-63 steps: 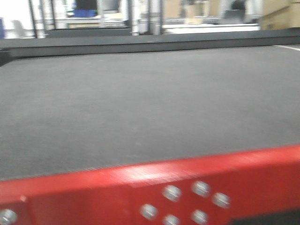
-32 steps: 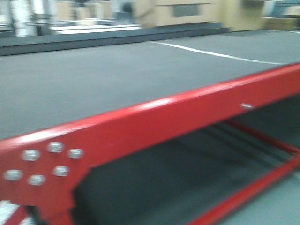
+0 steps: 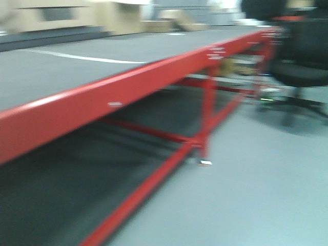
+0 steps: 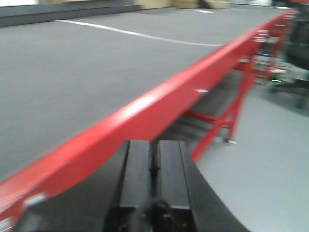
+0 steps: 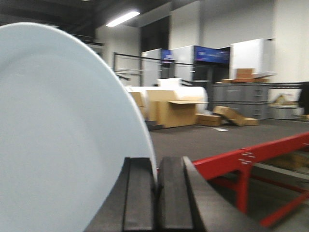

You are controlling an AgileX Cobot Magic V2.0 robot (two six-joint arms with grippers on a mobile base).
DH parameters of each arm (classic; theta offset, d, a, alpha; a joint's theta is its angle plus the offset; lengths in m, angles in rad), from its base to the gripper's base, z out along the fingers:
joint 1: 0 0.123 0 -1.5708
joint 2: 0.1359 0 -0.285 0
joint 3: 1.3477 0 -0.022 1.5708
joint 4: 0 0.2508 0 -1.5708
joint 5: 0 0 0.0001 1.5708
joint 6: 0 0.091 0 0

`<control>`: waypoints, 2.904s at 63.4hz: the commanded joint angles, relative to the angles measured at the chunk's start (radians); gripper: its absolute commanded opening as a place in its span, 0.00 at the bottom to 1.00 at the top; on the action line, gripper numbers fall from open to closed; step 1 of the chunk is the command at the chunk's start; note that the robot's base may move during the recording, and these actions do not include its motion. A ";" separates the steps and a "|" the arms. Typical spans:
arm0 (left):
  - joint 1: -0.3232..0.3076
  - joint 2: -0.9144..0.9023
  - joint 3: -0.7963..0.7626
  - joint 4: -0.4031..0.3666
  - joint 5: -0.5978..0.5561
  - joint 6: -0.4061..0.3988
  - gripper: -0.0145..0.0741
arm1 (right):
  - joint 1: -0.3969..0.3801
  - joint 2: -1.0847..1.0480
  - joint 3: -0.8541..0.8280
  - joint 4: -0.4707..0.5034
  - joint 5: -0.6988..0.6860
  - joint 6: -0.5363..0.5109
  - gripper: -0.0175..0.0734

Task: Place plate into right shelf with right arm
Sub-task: 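Drive the base to the metal shelf holding the plate in the right gripper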

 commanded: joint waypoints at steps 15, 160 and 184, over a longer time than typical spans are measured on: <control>0.001 -0.006 0.010 -0.006 -0.088 -0.003 0.11 | -0.001 0.012 -0.028 -0.001 -0.093 -0.006 0.25; 0.001 -0.006 0.010 -0.006 -0.088 -0.003 0.11 | -0.006 0.012 -0.028 -0.001 -0.093 -0.006 0.25; 0.001 -0.006 0.010 -0.006 -0.088 -0.003 0.11 | -0.006 0.012 -0.028 -0.001 -0.093 -0.006 0.25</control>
